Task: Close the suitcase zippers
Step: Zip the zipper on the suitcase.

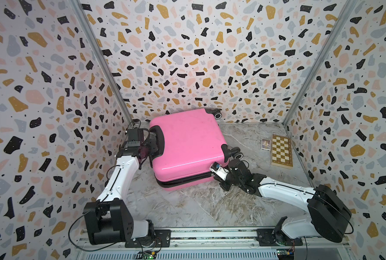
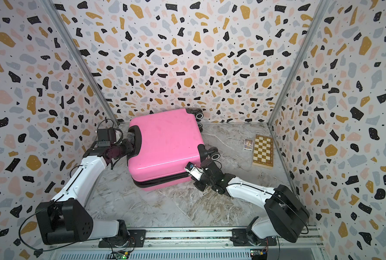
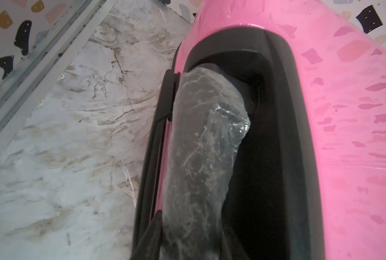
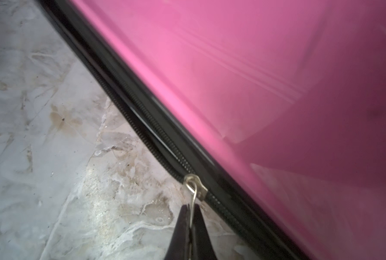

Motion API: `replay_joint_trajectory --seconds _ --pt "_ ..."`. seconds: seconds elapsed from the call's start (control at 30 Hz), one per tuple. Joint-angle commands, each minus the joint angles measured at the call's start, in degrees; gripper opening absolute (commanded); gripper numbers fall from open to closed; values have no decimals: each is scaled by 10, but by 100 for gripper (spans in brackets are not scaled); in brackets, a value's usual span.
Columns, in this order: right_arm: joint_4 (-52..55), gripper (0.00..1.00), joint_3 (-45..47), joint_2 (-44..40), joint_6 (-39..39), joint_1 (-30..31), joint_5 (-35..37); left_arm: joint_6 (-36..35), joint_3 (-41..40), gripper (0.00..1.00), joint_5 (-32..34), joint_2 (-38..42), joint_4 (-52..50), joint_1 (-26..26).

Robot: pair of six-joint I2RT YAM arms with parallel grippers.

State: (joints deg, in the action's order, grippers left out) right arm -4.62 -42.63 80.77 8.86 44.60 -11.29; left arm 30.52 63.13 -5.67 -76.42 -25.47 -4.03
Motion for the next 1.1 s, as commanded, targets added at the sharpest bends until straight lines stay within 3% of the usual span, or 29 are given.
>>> replay_joint_trajectory --seconds 0.0,0.1,0.13,0.23,0.4,0.63,0.9,1.07 --pt "-10 0 -30 2 -69 -41 17 120 -21 0 14 37 44 15" --pt "-14 0 -25 -4 -77 -80 24 108 -41 2 -9 66 16 47" --pt "-12 0 -26 -6 -78 -92 27 107 -51 9 -14 80 9 59" --pt "-5 0 -31 -2 -78 -124 43 111 -84 15 -34 123 6 86" --pt "-3 0 -32 -2 -23 -129 -45 135 -136 0 -71 154 45 107" --pt "-7 0 -22 -1 10 -21 -86 189 -161 0 -15 163 82 124" --pt "-36 0 -67 51 -31 94 -61 235 -172 0 44 155 115 146" --pt "-49 0 -90 74 -53 121 -35 227 -177 0 36 154 124 152"
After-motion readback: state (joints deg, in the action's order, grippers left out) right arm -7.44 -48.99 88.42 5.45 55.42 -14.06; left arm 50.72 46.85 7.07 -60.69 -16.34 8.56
